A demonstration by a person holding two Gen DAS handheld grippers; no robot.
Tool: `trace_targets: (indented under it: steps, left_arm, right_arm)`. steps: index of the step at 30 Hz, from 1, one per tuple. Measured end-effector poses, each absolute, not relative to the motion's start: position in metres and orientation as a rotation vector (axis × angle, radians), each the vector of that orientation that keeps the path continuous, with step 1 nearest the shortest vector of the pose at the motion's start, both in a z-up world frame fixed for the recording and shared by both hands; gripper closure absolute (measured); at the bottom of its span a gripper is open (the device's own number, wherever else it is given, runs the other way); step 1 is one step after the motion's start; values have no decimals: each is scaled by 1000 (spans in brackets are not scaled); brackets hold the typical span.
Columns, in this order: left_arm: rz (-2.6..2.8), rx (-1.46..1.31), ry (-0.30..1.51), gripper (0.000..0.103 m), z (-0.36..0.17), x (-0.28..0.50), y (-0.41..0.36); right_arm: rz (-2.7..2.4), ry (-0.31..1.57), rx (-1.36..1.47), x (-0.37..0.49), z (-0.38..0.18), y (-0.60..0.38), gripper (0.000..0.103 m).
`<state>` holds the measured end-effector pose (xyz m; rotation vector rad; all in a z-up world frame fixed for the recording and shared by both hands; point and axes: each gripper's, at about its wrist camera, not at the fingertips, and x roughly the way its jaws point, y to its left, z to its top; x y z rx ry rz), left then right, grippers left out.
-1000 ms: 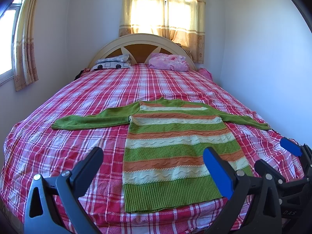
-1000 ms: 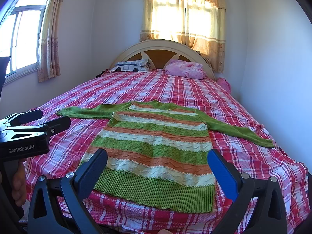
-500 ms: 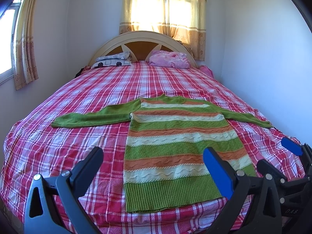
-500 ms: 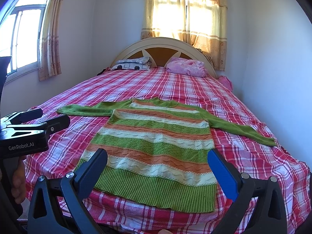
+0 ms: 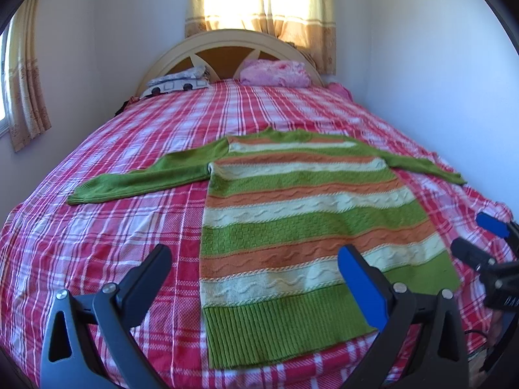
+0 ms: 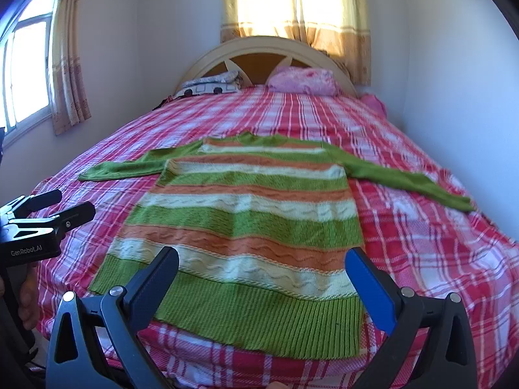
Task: Fold small clothes
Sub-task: 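Move both grippers toward the sweater on the bed, then reach the right gripper to the sweater's sleeve cuff and grasp it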
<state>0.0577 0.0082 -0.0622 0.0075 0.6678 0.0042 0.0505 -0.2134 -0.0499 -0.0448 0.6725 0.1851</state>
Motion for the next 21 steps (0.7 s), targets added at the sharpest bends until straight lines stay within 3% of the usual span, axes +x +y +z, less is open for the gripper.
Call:
trace_targets:
  steps: [21]
  left_arm:
    - [-50, 99, 696, 0, -78, 176, -4]
  right_arm:
    - [19, 796, 87, 174, -79, -325, 1]
